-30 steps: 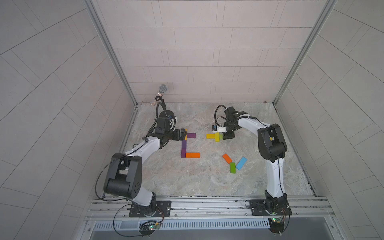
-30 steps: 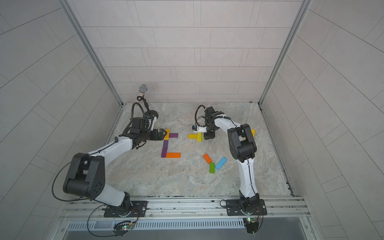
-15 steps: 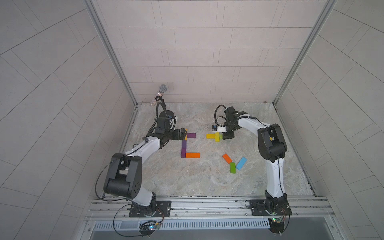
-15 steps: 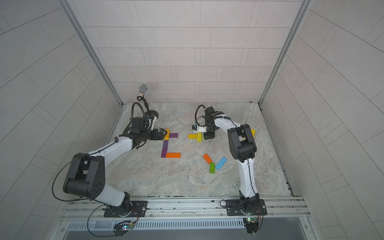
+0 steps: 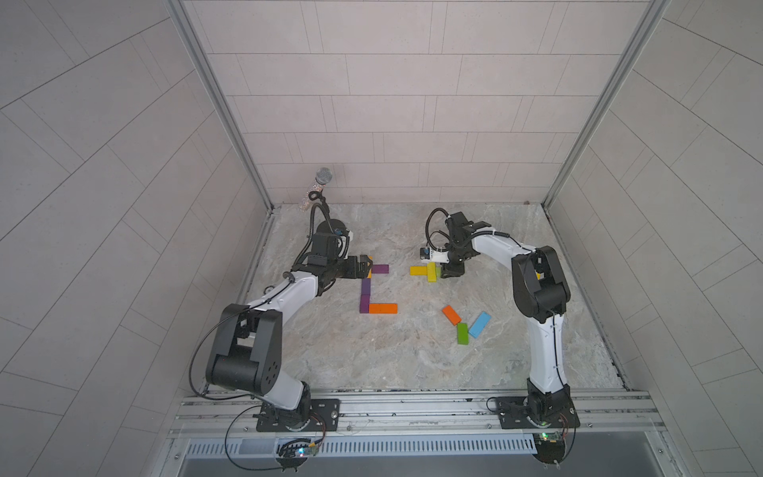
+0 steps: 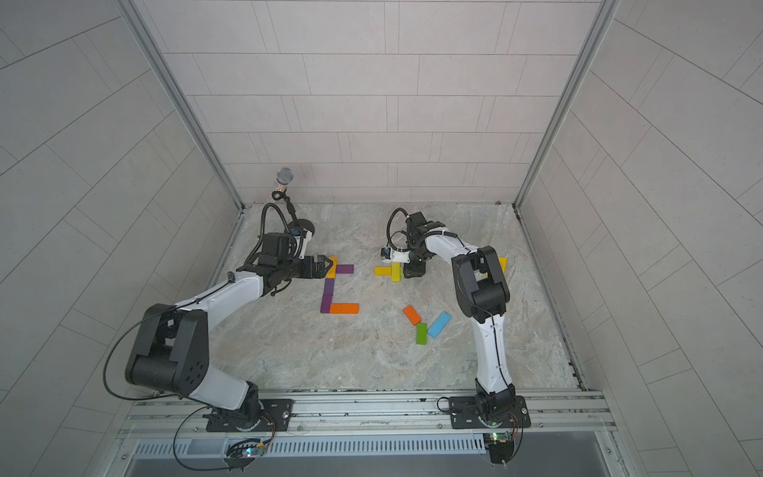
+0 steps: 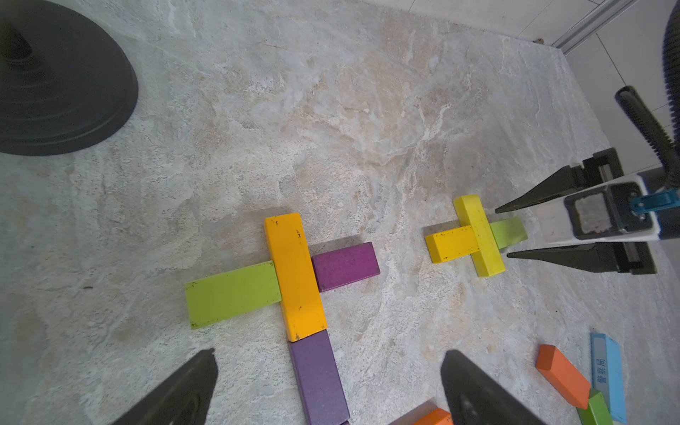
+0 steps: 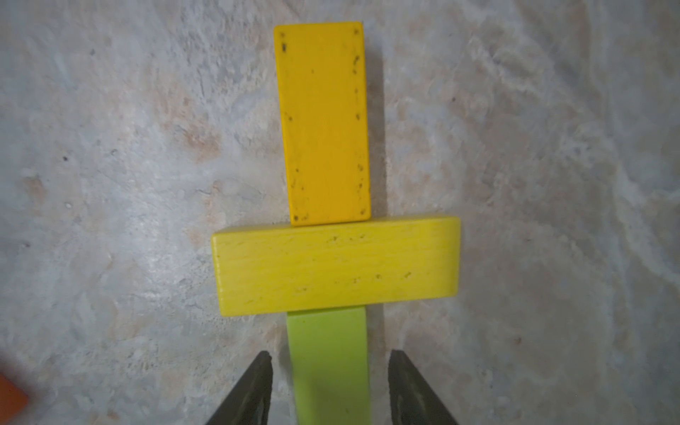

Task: Assemble the letter t with building blocks
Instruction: Assemble the building block at the center of the board, then pick up the building block from the center of the board.

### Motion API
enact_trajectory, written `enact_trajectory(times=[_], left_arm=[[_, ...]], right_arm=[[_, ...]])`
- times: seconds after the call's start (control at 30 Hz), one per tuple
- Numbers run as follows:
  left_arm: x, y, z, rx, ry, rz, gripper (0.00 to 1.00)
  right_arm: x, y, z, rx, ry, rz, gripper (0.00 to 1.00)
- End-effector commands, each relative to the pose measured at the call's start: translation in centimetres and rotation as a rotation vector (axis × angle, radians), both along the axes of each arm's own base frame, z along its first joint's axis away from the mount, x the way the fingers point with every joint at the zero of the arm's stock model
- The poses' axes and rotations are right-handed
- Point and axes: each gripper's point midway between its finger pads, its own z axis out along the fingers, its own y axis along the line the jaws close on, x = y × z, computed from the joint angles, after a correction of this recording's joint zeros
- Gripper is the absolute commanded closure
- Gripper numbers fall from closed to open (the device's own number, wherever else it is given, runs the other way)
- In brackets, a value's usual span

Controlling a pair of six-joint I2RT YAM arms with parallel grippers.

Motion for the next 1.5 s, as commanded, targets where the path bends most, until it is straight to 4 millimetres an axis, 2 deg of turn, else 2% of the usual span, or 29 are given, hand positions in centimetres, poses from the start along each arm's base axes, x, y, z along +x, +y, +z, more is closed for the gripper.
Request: enact_trajectory(times=[0.0,0.2,0.33,0.37,0.4,0.5,0.63,0.7,0.73,0.77,0.8,0.87,0.93,1.03,1.13,1.3,1.47], left_arm=[[0.3,0.0,0.2,-0.021,-0.012,0.009,0.00],[0.1,-0.3,0.8,-0.042,-0.021,-0.003,0.00],[-0.2,-0.5,2.0,-0.050,-0.045,-0.021,0.00],[-0.4,-0.8,2.5,-0.057,-0.056,-0.040,0.00],[-0.7,-1.2,3.1,-0.071,-0.062,-0.070,0.00],[-1.7,-1.8,6.5,-0.109,-0.032,-0.095,0.00],[-2.8,-2.0,8.5,-0.096,0.026,-0.127,0.00],[-3.2,-1.9,9.0,-0.085,0.014,-0.127,0.00],[-3.5,-1.9,9.5,-0.092,-0.012,-0.122,0.00],[-3.8,-2.0,9.9,-0.106,-0.032,-0.119,0.00],[-4.0,-2.1,10.0,-0.117,-0.035,-0.113,0.00],[-5.2,-2.5,9.6,-0.135,0.006,-0.123,0.00],[-6.6,-3.0,9.0,-0.127,0.022,-0.148,0.00],[-8.6,-3.4,7.7,-0.100,0.051,-0.170,0.00],[-10.1,-3.5,6.8,-0.064,0.070,-0.156,0.00],[-11.4,-3.8,5.8,-0.059,0.142,-0.130,0.00],[-12.2,-4.4,3.8,-0.086,0.214,-0.105,0.00]], right_arm=[[-1.0,0.4,1.8,0.023,0.000,0.006,0.46],[-1.1,0.9,4.5,0.049,-0.053,0.000,0.44],[-0.6,1.2,8.4,0.094,-0.136,-0.042,0.43],[-0.5,1.2,9.9,0.107,-0.166,-0.061,0.32],[-0.4,1.2,11.0,0.111,-0.195,-0.079,0.00],[-0.4,0.9,14.8,0.121,-0.292,-0.132,0.00],[-1.1,0.1,18.6,0.181,-0.373,-0.257,0.00],[-1.7,-0.3,19.8,0.249,-0.367,-0.385,0.00],[-1.2,-1.5,20.5,0.281,-0.372,-0.559,0.00],[-0.5,-3.8,21.1,0.277,-0.406,-0.783,0.00],[-0.7,-5.1,21.1,0.281,-0.375,-0.897,0.00],[-3.6,-4.4,19.1,0.313,-0.120,-0.894,0.00],[-5.4,-4.1,16.9,0.341,-0.034,-0.966,0.00],[-8.5,-3.0,14.9,0.449,-0.074,-1.035,0.00],[-11.8,-3.5,13.8,0.496,-0.048,-1.160,0.00],[-16.5,-3.9,11.2,0.422,-0.061,-1.254,0.02],[-19.2,-2.1,8.0,0.331,0.021,-1.217,0.10]])
